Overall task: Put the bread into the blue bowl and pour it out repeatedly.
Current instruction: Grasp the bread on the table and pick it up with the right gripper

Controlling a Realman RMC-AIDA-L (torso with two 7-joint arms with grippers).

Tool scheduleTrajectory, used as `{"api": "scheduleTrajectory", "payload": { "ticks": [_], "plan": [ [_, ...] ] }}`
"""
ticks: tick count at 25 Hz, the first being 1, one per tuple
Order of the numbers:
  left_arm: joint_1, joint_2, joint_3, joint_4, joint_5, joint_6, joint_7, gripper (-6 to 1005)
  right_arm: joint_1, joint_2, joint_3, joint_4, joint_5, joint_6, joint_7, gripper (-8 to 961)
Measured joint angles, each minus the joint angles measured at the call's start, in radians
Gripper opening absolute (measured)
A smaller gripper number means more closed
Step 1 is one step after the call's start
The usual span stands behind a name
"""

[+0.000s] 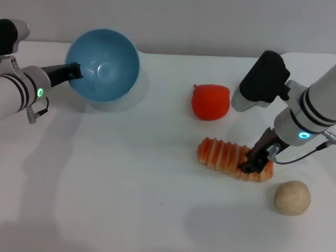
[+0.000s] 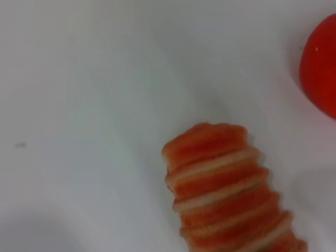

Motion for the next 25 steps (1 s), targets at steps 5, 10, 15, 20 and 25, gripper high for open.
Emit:
{"api": "scheduleTrajectory", "payload": {
  "ticks": [5,10,15,20,25],
  "plan": [
    [-0.002,0.0,0.0,0.0,0.0,-0.004,-0.001,-1,0.007,0.002,-0.048,0.033,0.033,0.047,0.002,347],
    [-0.004,0.0,0.0,0.0,0.0,-0.005,-0.001,-1,0.004,0.002,-0.079,0.039,0.064,0.077,0.002,348],
    [-0.005,0.0,0.0,-0.001,0.0,-0.007,-0.001,-1,0.009,0.002,-0.098,0.035,0.065,0.081,0.002,316],
    [-0.005,0.0,0.0,-0.002,0.0,-0.008,-0.001,-2,0.013,0.001,-0.104,0.031,0.061,0.081,0.001,236],
    [-0.005,0.0,0.0,0.001,0.0,-0.004,-0.001,-2,0.012,0.0,-0.104,0.02,0.06,0.071,0.002,174]
  ]
}}
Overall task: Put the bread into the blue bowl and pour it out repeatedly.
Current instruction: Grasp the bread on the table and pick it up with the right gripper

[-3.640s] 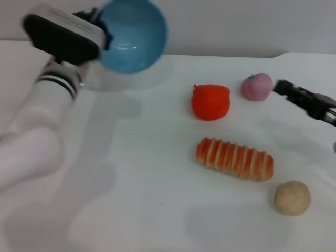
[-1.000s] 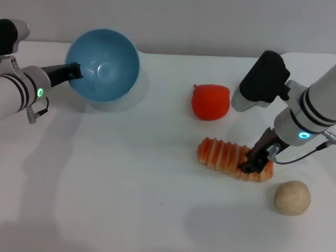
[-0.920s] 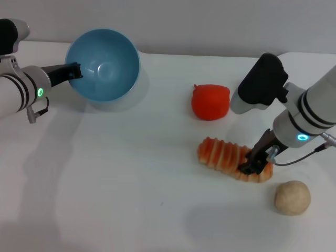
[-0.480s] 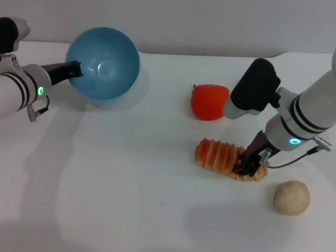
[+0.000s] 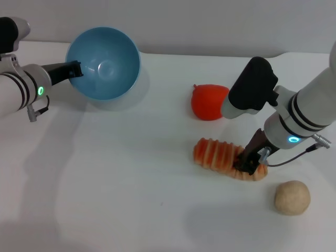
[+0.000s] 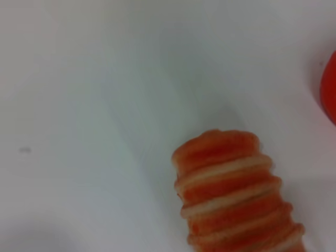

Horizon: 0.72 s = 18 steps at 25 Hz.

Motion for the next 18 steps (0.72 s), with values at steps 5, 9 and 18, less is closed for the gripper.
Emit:
{"api": "scheduleTrajectory", "payload": {
  "ticks": [5,9,18],
  "plan": [
    [0.0,0.001,0.0,0.002,0.0,0.001,0.0,-1,-0.016,-0.004,0.007,-0.053,0.0,-0.055,0.0,134],
    [0.0,0.001,0.0,0.003,0.0,0.002,0.0,-1,-0.028,-0.004,0.011,-0.079,-0.002,-0.074,0.0,112],
    [0.0,0.0,0.0,0.003,0.0,0.007,0.0,0,-0.054,-0.011,0.062,-0.152,-0.005,-0.153,-0.004,77]
  ]
}}
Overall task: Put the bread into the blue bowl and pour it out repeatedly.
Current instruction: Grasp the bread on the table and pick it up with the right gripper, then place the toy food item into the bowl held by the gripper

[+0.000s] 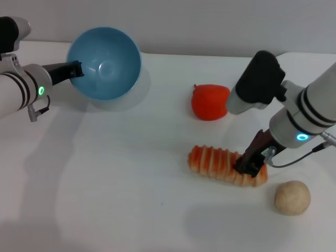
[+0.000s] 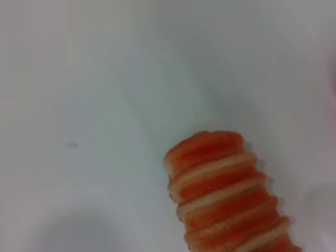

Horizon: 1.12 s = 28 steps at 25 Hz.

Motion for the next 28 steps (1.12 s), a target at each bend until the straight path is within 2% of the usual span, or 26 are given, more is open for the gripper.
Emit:
{"api": "scheduleTrajectory", "payload": {
  "ticks": [9,18,23,25,28],
  "plan": [
    [-0.002,0.008,-0.012,0.001,0.003,0.098,0.0,-1,-0.064,-0.002,0.184,-0.121,-0.048,-0.116,-0.027,66],
    [-0.045,0.042,-0.015,-0.017,0.035,0.316,-0.002,0,-0.119,0.003,0.329,-0.24,-0.006,-0.193,-0.08,60],
    [-0.086,0.047,-0.015,-0.017,0.175,0.444,-0.095,-1,-0.132,0.003,0.371,-0.266,0.115,-0.177,-0.168,59],
    [-0.109,0.039,-0.015,-0.011,0.261,0.508,-0.158,-1,-0.134,0.002,0.381,-0.288,0.169,-0.149,-0.184,58],
    [-0.122,0.032,-0.015,-0.005,0.297,0.547,-0.181,-2,-0.135,0.003,0.377,-0.296,0.203,-0.109,-0.188,57]
  ]
}}
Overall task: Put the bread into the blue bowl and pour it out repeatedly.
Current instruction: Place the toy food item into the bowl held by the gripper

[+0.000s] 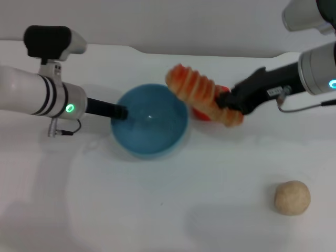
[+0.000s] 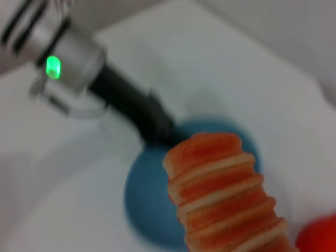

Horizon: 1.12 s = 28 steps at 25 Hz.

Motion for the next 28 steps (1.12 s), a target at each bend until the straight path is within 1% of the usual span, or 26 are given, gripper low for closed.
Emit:
{"api": "scheduleTrajectory", "payload": {
  "ticks": [4,10,12,13,14,17,21,28],
  "plan": [
    [-0.022,-0.012,0.001,0.01,0.021,0.068,-0.012,-1,-0.003,0.002,-0.02,0.009,0.069,0.076,-0.024,55],
    [-0.043,-0.024,0.011,0.022,0.024,0.092,-0.012,-1,-0.005,0.002,-0.058,0.03,0.16,0.137,-0.041,52],
    [-0.055,-0.026,0.013,0.022,0.024,0.103,-0.013,-1,-0.005,0.002,-0.08,0.056,0.188,0.167,-0.041,52],
    [-0.062,-0.027,0.016,0.022,0.024,0.108,-0.014,-1,-0.003,0.002,-0.1,0.091,0.207,0.191,-0.041,52],
    [-0.068,-0.027,0.021,0.021,0.025,0.111,-0.017,-1,-0.003,0.002,-0.1,0.091,0.207,0.191,-0.041,52],
    [-0.086,-0.029,0.031,0.02,0.025,0.124,-0.024,0,0.0,0.003,-0.118,0.145,0.246,0.225,-0.052,53],
    [-0.106,-0.031,0.053,0.022,0.025,0.132,-0.025,0,0.003,0.003,-0.125,0.201,0.328,0.237,-0.096,53],
    [-0.121,-0.033,0.068,0.022,0.018,0.136,-0.025,0,0.0,0.002,-0.132,0.262,0.343,0.224,-0.106,52]
  ]
}}
